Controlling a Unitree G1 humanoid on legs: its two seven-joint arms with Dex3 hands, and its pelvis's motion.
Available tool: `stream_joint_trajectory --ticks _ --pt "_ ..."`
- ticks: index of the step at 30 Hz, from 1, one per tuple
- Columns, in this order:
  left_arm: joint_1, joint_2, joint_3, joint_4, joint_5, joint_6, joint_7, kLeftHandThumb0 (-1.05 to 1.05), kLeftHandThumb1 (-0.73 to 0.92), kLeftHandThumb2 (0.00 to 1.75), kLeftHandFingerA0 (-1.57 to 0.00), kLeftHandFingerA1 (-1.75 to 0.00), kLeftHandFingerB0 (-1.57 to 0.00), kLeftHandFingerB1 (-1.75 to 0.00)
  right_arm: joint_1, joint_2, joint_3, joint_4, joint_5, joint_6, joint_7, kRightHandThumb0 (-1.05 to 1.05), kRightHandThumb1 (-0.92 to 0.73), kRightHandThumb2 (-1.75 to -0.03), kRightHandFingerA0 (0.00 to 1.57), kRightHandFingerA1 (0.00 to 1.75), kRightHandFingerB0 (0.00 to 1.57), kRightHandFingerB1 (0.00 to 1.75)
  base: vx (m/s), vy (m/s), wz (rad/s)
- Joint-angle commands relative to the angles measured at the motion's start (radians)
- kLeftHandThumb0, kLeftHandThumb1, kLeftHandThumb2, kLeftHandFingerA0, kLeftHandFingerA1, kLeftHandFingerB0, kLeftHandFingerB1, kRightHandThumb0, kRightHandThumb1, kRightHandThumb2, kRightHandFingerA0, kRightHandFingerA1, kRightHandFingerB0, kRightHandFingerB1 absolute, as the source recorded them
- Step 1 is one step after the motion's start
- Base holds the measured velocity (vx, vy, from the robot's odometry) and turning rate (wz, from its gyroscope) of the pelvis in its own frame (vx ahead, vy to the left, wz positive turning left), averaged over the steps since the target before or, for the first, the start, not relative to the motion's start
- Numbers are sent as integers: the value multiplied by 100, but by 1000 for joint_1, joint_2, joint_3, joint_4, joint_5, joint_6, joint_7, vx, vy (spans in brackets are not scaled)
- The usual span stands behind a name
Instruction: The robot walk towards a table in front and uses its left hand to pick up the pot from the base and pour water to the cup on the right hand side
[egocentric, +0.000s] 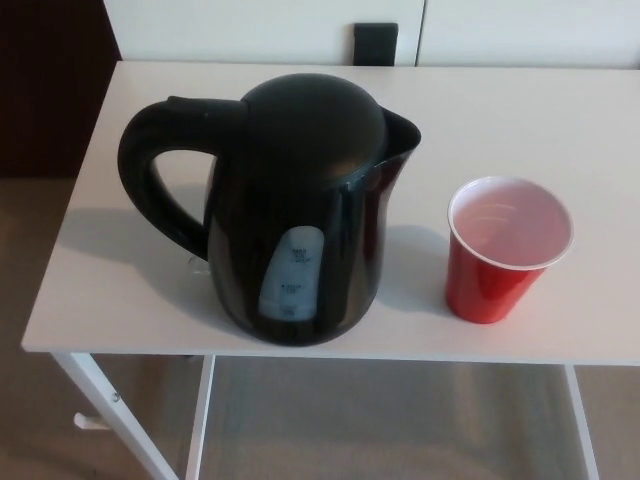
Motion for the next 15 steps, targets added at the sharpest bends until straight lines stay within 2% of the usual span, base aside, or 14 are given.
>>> stream_joint_trajectory --ticks 1,3,4,5,6,7,10,11,13,14,15 --pt "20 13 11 -17 -12 -15 2 -20 35 83 -41 -60 -15 -48 5 -3 5 -2 -3 -3 -4 -29 -56 -56 53 46 26 34 0 0 0" --pt "43 10 25 -43 -28 -24 -16 -20 38 85 -37 -59 -13 -48 13 2 10 -4 -2 -6 2 -29 -56 -56 53 46 25 34 0 0 0" --pt "55 -2 42 -111 -45 -10 17 -21 36 84 -37 -59 -14 -48 9 5 9 -3 2 -5 4 -28 -55 -56 52 47 25 34 0 0 0" --pt "61 -8 58 -163 -53 -6 47 -31 51 55 -39 -38 -26 -32 7 8 10 -3 4 -4 1 -28 -54 -55 51 48 25 34 0 0 0" --pt "63 -9 70 -198 -57 -8 66 -31 51 55 -39 -38 -26 -32 6 11 11 -4 3 -4 -2 -28 -54 -55 51 48 25 34 0 0 0" --pt "73 1 89 -259 -57 -36 69 -41 45 64 -29 -41 -23 -37 12 13 9 -11 5 0 -7 -27 -54 -55 54 49 26 35 0 0 0" --pt "87 0 112 -372 -56 -32 90 -39 46 63 -29 -39 -25 -37 13 10 6 -21 3 9 -19 -27 -54 -55 56 49 28 35 0 0 0" --pt "108 26 114 -503 -27 -12 130 -46 49 56 -31 -32 -28 -30 5 4 9 -10 0 9 -9 -28 -54 -55 54 48 26 34 0 0 0" --pt "117 55 112 -654 6 28 172 -50 51 57 -27 -31 -24 -29 -13 -1 5 -3 9 13 5 -28 -54 -55 51 48 25 34 0 0 0" --pt "90 88 128 -798 -30 57 162 -27 27 85 -7 -51 -7 -49 -23 0 5 5 9 7 3 -28 -53 -55 54 48 26 34 0 0 0" --pt "84 97 128 -860 -39 67 161 -54 41 65 -13 -35 -16 -34 -24 1 7 4 5 6 0 -29 -53 -55 55 48 27 35 0 0 0"
